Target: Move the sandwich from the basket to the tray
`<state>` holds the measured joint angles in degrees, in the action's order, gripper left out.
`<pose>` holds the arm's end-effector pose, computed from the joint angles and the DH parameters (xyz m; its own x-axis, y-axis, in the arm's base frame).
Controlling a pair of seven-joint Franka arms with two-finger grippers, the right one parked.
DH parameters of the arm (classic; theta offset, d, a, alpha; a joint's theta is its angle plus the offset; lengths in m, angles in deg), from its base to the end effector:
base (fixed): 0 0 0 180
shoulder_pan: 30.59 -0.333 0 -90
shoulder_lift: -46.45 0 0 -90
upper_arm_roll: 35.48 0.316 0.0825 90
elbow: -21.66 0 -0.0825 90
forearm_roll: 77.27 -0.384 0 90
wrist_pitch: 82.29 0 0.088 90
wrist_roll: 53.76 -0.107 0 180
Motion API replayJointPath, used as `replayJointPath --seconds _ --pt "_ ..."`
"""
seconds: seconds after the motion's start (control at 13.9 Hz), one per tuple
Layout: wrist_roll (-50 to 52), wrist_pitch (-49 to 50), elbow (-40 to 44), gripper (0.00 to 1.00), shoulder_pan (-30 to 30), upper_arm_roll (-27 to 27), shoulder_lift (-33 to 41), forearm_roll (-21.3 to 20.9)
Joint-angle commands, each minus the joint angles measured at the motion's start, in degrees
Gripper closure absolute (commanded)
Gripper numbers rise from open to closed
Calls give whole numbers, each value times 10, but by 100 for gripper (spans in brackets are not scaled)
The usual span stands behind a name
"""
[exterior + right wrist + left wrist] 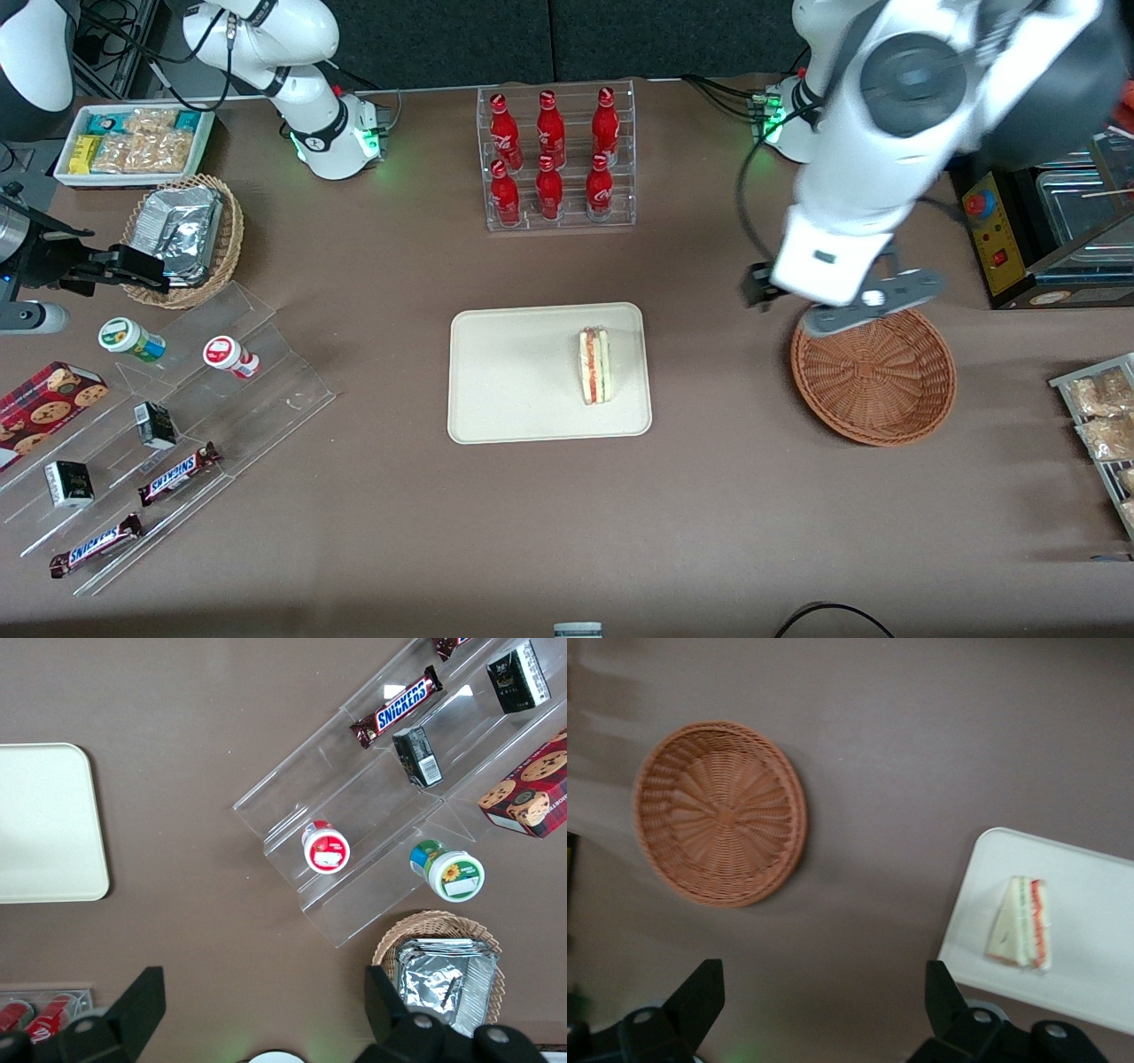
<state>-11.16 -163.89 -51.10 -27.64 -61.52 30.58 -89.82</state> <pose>0.5698 -0.2380 0.6035 0.9641 0.2655 -0.0036 0.2625 -0.9552 -0.1368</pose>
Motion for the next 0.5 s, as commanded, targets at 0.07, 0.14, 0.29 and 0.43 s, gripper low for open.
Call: replayJointPath --seconds 0.07,0.14,0.29,0.43 --pt "-123 72 -5 0 -23 35 51 30" --pt "-156 76 -11 0 -11 74 75 37" --pt "-233 98 -12 0 -4 129 104 77" --pt "-291 112 -17 0 -4 176 131 110"
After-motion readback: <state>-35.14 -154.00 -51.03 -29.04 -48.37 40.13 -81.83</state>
